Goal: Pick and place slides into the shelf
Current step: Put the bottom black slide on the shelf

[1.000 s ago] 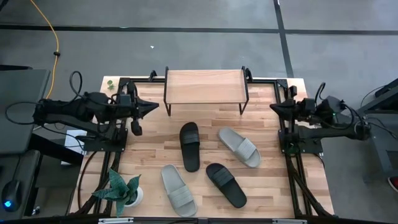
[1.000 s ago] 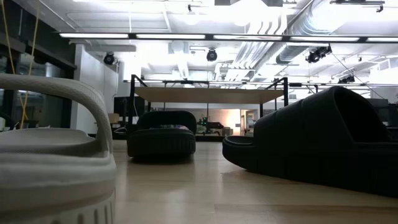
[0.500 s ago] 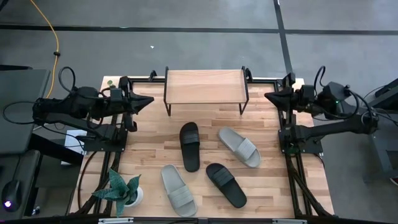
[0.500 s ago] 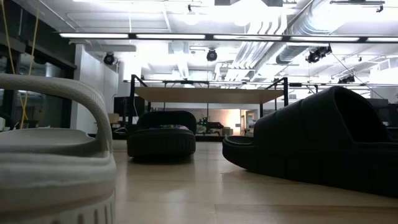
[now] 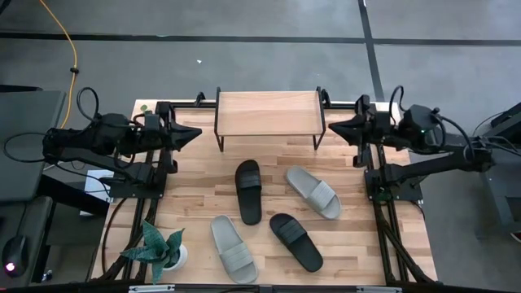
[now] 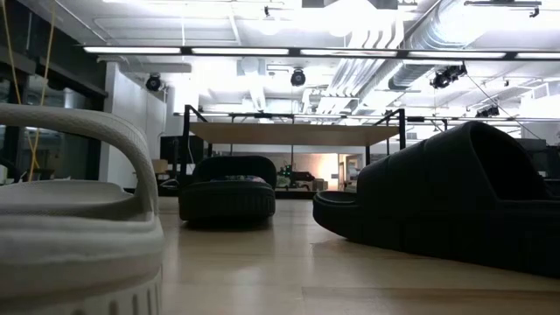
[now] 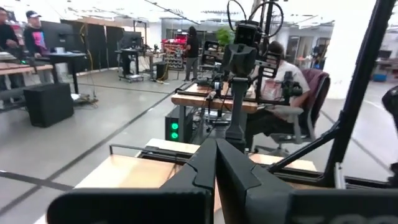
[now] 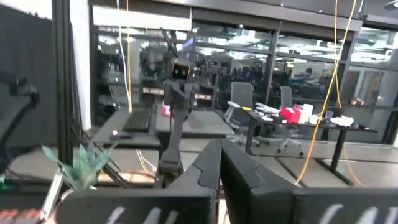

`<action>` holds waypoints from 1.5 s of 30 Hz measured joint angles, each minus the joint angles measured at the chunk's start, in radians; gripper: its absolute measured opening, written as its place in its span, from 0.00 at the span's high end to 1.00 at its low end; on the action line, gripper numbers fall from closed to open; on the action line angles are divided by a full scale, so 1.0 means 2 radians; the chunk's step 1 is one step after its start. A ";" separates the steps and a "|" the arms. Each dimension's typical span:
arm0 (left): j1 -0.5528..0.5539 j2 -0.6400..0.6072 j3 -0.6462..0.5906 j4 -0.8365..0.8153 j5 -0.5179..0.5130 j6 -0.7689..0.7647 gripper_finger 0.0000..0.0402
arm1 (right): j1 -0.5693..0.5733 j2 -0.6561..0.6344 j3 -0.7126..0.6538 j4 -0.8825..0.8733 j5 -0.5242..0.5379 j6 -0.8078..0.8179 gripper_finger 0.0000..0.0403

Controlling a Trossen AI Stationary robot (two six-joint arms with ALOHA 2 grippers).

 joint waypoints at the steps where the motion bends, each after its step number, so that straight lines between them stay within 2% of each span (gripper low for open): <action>1: 0.000 0.000 0.000 0.000 0.008 -0.001 1.00 | 0.000 0.000 0.000 0.005 0.000 0.008 1.00; 9: 0.000 0.002 0.000 0.018 0.084 -0.024 1.00 | 0.000 0.003 0.000 0.018 0.013 0.020 1.00; 17: 0.000 0.002 0.000 0.039 0.088 -0.036 1.00 | 0.006 0.040 0.001 0.013 -0.067 0.038 1.00; 22: 0.000 0.002 0.000 0.039 0.088 -0.036 1.00 | 0.047 0.074 0.001 -0.004 -0.065 0.003 1.00; 30: 0.000 0.002 0.000 0.039 0.088 -0.035 1.00 | 0.136 0.117 0.001 -0.007 0.043 -0.059 1.00; 38: 0.000 0.002 0.000 0.038 0.088 -0.035 1.00 | 0.216 0.127 0.001 -0.014 0.144 -0.071 1.00; 45: 0.000 0.002 0.000 0.038 0.088 -0.035 1.00 | 0.279 0.146 0.001 -0.037 0.257 -0.067 1.00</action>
